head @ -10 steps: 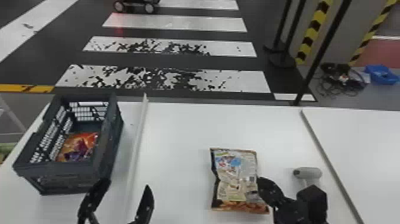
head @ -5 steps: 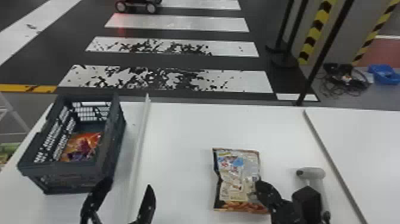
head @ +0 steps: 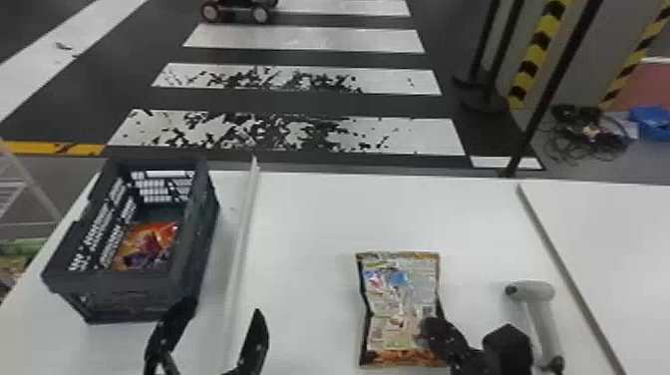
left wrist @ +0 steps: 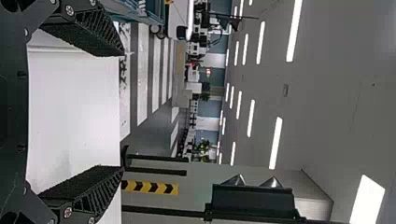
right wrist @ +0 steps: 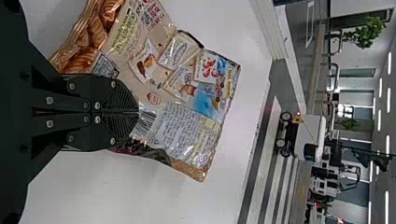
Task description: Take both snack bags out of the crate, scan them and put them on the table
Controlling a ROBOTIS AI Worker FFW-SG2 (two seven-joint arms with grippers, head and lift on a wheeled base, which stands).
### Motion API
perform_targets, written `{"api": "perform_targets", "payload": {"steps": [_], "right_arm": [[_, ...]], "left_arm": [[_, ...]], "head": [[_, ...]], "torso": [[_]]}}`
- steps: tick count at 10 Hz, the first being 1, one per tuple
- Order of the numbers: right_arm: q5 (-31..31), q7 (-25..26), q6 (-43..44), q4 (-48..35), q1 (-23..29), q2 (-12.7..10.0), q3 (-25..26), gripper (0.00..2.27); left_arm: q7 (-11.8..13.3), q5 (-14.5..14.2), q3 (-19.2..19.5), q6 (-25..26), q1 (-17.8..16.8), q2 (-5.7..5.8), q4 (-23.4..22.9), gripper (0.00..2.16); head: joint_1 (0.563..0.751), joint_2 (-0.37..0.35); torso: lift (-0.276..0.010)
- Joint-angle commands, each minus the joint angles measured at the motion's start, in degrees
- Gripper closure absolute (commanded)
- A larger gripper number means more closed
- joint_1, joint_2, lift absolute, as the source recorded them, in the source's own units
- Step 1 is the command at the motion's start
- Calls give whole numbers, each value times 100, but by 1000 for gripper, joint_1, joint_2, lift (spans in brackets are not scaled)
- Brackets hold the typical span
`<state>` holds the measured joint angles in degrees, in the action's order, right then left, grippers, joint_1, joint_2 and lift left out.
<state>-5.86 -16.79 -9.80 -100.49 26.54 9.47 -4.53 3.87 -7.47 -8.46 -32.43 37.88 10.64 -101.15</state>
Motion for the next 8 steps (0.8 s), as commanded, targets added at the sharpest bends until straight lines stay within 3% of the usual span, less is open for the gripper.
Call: {"api": "perform_targets", "payload": {"steps": [1, 4, 8], "right_arm": [[-47, 0, 0, 56, -8, -6, -22, 2240], [-82, 44, 53, 65, -34, -6, 5, 2240], [-223, 88, -229, -594, -34, -15, 84, 2240]], "left_arm": [[0, 0, 2, -13, 0, 8, -2, 134], [0, 0, -16, 5, -9, 8, -2, 134], [0, 0, -16, -13, -17, 8, 7, 134]], "head": [[695, -3], [695, 0], [695, -13]], "torso": [[-94], [-94], [-94]]}}
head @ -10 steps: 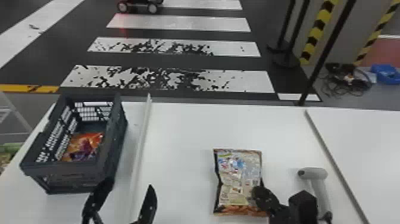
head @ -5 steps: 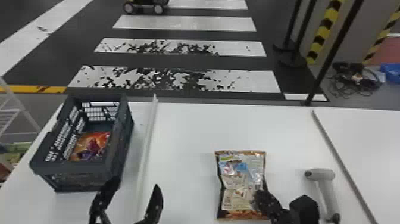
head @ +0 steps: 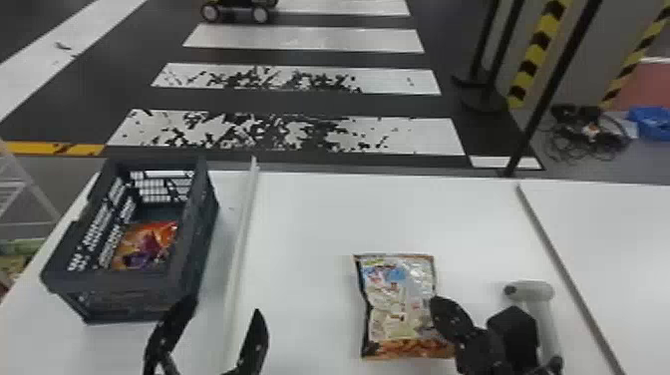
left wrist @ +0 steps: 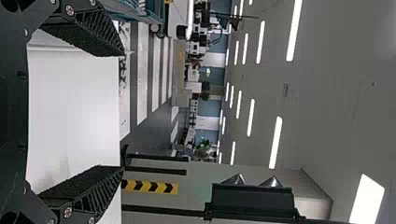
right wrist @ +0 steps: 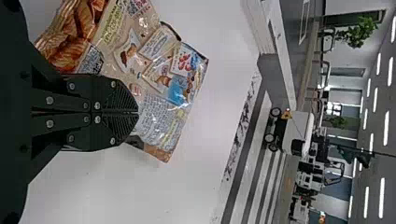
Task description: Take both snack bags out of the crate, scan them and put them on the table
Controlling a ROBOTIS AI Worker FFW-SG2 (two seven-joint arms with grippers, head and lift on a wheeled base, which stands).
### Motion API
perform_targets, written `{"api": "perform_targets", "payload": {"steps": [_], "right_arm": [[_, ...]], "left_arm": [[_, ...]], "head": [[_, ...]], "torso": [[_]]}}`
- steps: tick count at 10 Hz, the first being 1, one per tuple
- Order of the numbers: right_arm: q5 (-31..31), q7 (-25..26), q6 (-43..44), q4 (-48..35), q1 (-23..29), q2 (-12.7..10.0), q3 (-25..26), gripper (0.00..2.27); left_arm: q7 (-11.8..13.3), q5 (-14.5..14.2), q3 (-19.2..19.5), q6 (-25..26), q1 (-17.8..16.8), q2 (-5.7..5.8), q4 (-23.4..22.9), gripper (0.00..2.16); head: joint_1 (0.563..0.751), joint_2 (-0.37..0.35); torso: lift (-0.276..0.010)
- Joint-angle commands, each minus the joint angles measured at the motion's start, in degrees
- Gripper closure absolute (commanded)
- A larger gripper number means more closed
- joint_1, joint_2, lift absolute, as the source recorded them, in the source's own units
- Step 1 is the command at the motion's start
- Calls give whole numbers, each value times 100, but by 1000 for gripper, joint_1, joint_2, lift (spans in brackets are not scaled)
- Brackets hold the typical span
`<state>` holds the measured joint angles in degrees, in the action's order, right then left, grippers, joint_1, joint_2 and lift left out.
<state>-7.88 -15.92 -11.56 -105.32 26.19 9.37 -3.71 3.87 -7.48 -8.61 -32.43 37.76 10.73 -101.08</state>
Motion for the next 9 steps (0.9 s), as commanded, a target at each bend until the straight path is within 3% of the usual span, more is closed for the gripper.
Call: {"api": "perform_targets", "payload": {"steps": [1, 9], "right_arm": [[-47, 1, -123, -199, -35, -14, -7, 2240], [-223, 36, -176, 1225, -1362, -50, -412, 2240]], "left_arm": [[0, -8, 0, 5, -14, -9, 1, 134], [0, -8, 0, 23, -32, 0, 9, 134]], "head": [[695, -14], [695, 16]], "torso": [[-94], [-94]]}}
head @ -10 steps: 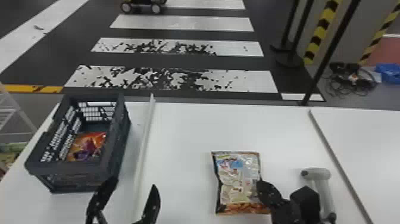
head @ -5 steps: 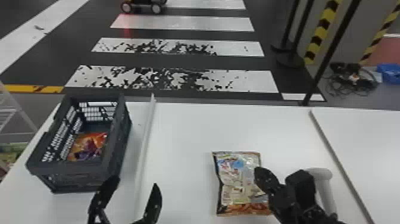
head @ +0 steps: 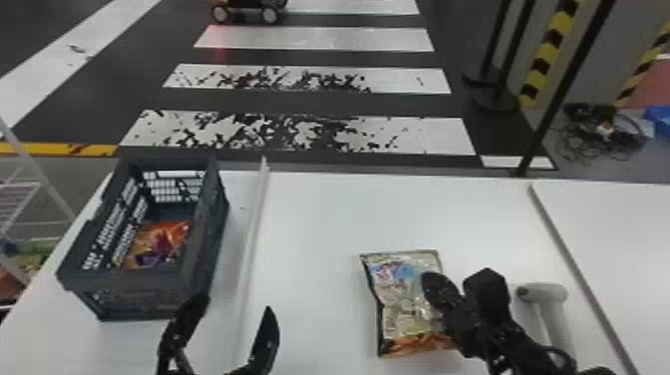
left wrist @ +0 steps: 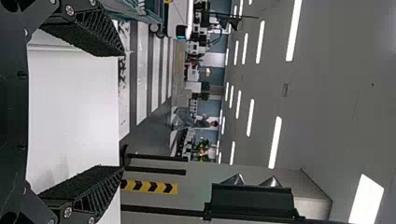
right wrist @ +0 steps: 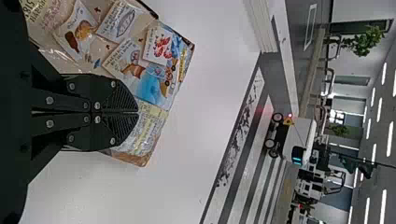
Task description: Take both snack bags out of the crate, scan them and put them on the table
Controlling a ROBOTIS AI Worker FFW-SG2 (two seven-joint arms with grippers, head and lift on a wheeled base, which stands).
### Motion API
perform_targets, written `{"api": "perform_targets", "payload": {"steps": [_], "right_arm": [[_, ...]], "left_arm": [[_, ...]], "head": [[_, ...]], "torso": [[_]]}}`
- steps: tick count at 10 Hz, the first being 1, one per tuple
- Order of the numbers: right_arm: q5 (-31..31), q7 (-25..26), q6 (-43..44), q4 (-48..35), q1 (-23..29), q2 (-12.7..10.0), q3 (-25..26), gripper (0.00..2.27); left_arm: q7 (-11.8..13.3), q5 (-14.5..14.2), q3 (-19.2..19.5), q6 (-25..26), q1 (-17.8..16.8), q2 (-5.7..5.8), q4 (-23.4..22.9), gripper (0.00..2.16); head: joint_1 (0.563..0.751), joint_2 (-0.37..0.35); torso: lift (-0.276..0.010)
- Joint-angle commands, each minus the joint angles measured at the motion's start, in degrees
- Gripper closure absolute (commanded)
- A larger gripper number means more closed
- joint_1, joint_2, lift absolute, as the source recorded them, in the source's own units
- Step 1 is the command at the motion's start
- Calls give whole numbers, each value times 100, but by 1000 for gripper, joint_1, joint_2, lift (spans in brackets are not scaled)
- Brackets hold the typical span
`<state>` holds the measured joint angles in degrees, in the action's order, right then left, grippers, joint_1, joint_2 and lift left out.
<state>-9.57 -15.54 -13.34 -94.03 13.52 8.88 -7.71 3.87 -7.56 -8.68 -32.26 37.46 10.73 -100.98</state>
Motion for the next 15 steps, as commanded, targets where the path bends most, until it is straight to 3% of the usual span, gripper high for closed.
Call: {"api": "perform_targets", "payload": {"steps": [1, 5, 8, 11, 15], "right_arm": [[-116, -1, -33, 210, -200, 9, -20, 2240], [-168, -10, -51, 508, -288, 18, -29, 2240], [-80, -1, -138, -28, -104, 9, 138, 2240], [-10, -10, -420, -784, 283, 18, 367, 2240], [-45, -89, -279, -995, 969, 35, 753, 2240]], "left_arm": [[0, 0, 7, 5, 7, -1, 0, 134], [0, -9, 24, 5, -2, -1, 35, 134], [0, -18, 24, 5, -28, -1, 53, 134], [0, -18, 24, 5, -37, 8, 61, 134], [18, -53, -11, 5, -99, 8, 140, 134]], "head": [[695, 14], [695, 4], [695, 1], [695, -11], [695, -54]], "torso": [[-94], [-94], [-94], [-94], [-94]]}}
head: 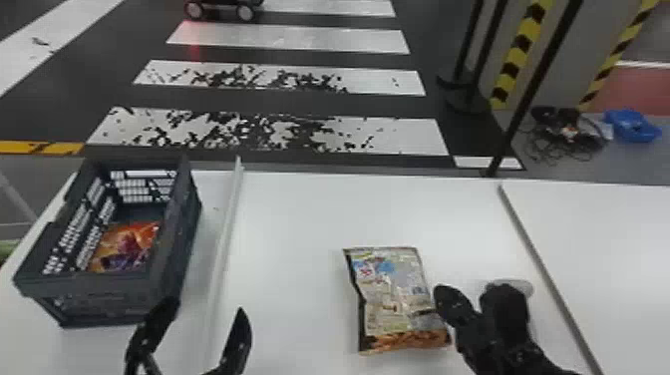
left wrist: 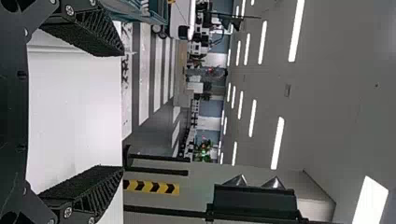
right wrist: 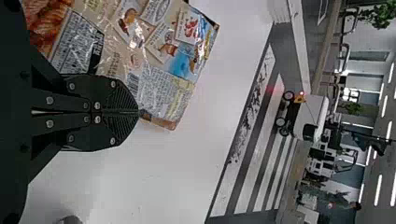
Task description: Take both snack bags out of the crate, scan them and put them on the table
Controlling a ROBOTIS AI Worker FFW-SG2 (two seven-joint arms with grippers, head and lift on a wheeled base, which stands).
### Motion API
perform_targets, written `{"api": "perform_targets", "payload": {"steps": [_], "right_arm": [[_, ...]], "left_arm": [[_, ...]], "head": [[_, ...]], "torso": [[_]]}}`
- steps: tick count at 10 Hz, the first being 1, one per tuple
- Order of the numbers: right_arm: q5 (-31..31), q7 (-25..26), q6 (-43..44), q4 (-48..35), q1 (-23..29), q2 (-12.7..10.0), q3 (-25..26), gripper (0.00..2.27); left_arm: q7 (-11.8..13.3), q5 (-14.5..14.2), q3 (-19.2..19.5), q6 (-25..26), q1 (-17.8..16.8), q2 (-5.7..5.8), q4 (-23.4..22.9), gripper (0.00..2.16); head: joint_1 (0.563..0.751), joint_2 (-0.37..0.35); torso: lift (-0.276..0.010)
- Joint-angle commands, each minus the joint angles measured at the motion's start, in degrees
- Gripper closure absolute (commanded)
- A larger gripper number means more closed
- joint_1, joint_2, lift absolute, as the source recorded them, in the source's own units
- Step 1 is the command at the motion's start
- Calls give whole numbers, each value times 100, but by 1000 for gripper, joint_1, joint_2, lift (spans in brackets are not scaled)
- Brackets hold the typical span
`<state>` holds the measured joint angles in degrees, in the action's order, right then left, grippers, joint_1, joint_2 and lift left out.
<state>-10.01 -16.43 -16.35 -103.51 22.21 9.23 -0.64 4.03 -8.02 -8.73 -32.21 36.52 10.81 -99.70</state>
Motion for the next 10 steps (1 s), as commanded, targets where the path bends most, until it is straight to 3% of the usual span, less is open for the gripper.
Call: {"api": "perform_targets", "payload": {"steps": [1, 10], "right_arm": [[0, 0, 92, -134, 275, 0, 117, 2240], [-71, -176, 109, -275, 600, -8, 46, 2240]], "left_arm": [[1, -15, -6, 0, -22, 0, 38, 134], [1, -24, -15, -18, -40, -35, 117, 134]], "head": [[695, -70], [695, -74]], "torso": [[-94], [-94]]}}
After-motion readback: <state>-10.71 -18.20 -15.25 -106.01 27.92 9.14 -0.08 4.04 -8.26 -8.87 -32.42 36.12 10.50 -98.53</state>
